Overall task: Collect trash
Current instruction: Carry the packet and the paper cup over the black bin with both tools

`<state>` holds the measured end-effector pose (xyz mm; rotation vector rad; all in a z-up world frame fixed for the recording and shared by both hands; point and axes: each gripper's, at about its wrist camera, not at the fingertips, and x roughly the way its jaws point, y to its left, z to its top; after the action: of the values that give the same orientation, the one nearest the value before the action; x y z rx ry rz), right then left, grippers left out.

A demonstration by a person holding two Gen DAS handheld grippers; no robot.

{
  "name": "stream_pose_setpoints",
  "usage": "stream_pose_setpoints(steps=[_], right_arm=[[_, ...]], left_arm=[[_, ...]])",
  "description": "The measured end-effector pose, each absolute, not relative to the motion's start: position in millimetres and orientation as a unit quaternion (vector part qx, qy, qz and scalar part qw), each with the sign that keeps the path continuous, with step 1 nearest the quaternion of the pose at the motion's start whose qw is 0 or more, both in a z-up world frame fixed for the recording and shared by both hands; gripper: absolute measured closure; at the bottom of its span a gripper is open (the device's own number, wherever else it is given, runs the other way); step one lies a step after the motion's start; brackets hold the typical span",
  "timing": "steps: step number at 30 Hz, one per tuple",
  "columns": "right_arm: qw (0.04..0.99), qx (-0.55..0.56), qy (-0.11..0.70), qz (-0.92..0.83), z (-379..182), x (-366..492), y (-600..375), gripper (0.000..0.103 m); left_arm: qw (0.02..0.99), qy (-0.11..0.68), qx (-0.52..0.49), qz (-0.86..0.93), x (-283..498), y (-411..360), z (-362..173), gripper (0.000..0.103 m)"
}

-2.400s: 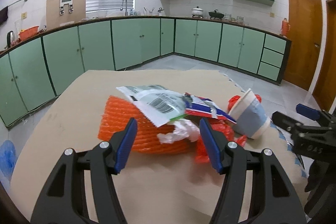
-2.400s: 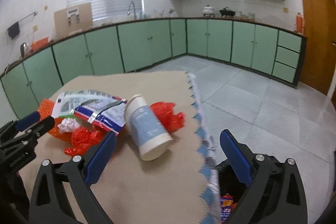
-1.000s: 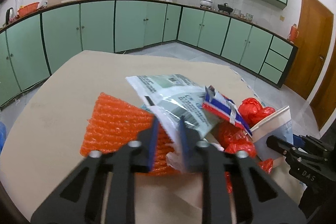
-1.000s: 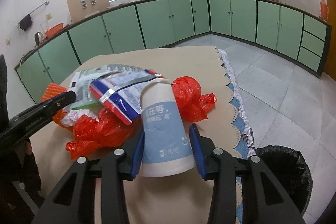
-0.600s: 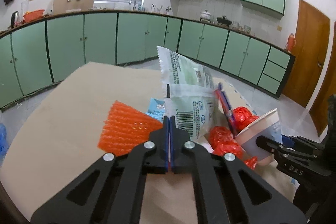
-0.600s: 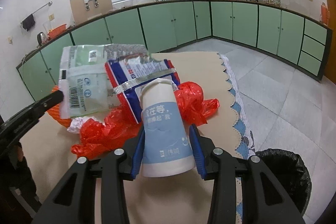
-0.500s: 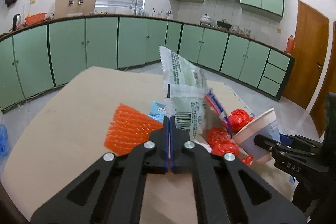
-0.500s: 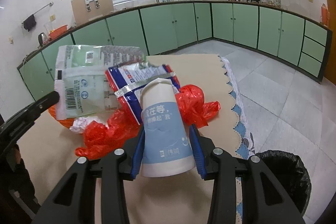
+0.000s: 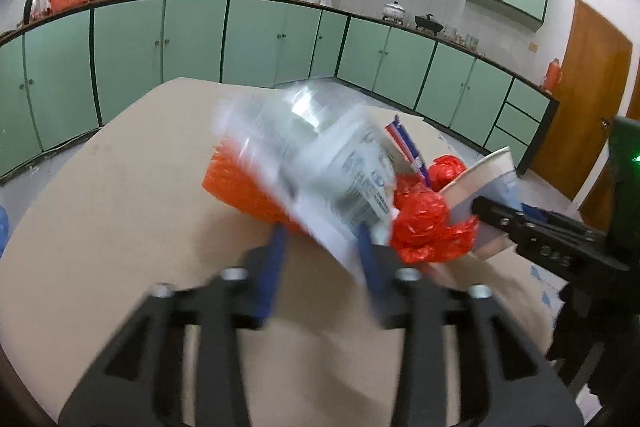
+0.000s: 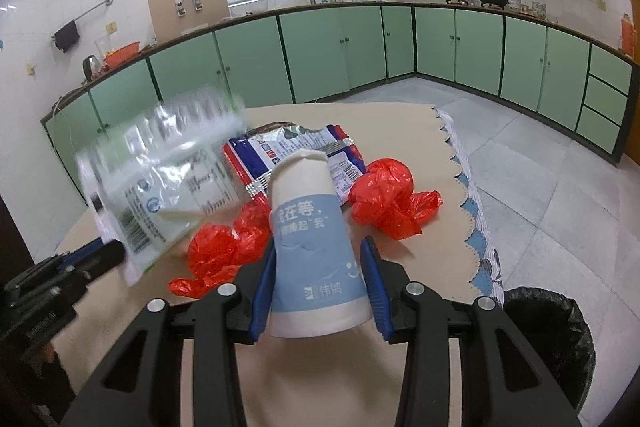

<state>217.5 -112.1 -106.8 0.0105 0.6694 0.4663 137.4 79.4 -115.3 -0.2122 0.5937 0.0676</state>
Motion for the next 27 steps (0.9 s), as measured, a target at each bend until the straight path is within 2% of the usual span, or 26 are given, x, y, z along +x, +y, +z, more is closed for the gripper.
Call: stream_pose_setpoints(steps=[5, 7, 8, 9, 12, 19, 27], right_arm=[[0.918, 0.004, 0.327, 0.225, -107.8, 216.4, -112.2, 0.062], [0.918, 0.004, 0.327, 0.225, -107.3, 215.7, -113.0, 0.062], [0.918, 0.004, 0.326, 0.225, -106.7, 215.4, -113.3, 0.062], [0.918, 0.003, 0.326, 0.225, -106.0, 214.9, -113.7, 0.062], [0.919, -0.001, 0.321, 0.227, -101.2, 211.9, -113.5, 0.062], [0.926, -0.026, 0.302, 0.227, -84.3, 195.5, -115.9, 0.063], [0.935, 0.011, 0.275, 0.226, -62.8, 179.6, -139.6, 0.063]], left_arm=[[0.944, 0.311, -0.105, 0.031, 156.5, 82.0, -125.9, 0.058], [0.939, 0.32, -0.127, 0.026, 161.5, 87.8, -129.9, 0.066], [0.938, 0.32, -0.134, 0.023, 162.1, 89.3, -130.4, 0.081], [0.938, 0.319, -0.137, 0.019, 161.8, 90.3, -129.9, 0.089], [0.944, 0.302, -0.132, 0.017, 155.9, 86.9, -122.8, 0.096], [0.959, 0.258, -0.113, 0.025, 134.8, 71.4, -94.4, 0.1], [0.974, 0.211, -0.076, 0.025, 111.2, 48.0, -68.0, 0.103]])
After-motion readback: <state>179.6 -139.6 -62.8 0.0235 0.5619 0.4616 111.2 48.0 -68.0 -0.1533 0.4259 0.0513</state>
